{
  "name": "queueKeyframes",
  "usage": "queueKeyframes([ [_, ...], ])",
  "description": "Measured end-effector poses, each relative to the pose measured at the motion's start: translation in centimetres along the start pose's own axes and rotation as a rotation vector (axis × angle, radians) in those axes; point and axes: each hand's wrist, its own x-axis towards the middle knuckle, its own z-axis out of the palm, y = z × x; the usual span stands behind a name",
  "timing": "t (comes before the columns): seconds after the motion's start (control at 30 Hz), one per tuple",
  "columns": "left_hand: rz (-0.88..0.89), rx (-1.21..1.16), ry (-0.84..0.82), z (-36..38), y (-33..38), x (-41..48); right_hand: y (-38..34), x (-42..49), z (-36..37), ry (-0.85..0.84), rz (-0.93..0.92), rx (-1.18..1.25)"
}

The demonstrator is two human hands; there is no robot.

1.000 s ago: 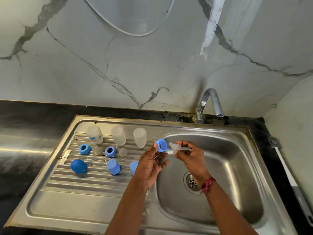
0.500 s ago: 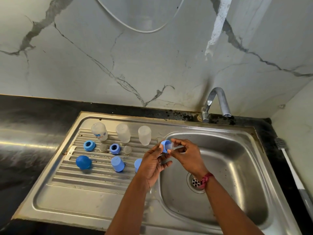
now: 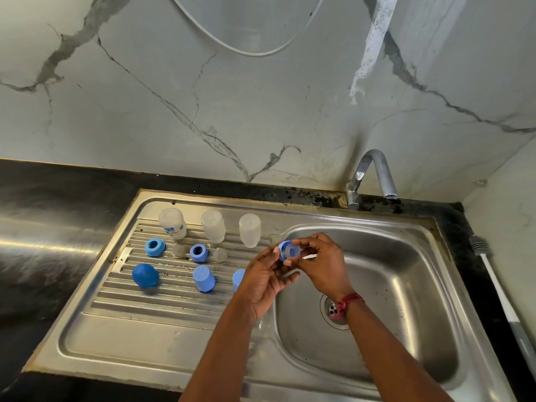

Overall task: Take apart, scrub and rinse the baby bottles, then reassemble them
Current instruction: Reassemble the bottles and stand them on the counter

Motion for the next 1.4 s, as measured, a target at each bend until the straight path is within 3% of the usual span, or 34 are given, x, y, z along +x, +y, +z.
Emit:
queueKeyframes([
  [0.3, -0.156, -0.073, -0.01, -0.2, -0.3, -0.4, 0.3, -0.2, -0.1, -0.003, -0.068, -0.068],
  [0.53, -0.107, -0.007, -0.065, -0.2, -0.4, -0.2, 0.6, -0.5, -0.6, 0.006, 0.122, 0.083],
  [0.73, -0.066, 0.199, -0.082, 0.7, -0.8, -0.3, 0.6, -0.3, -0.5, -0.046, 0.304, 0.126],
  [1.03, 0.079, 0.623, 0.094, 0.9, -2.3, 0.9, -0.3, -0.7, -1.1, -0.214, 0.351, 0.118],
  [1.4, 0.177, 0.849, 0.12, 0.9, -1.9, 0.3, -0.7, -0.8, -0.8, -0.186, 0.386, 0.14],
])
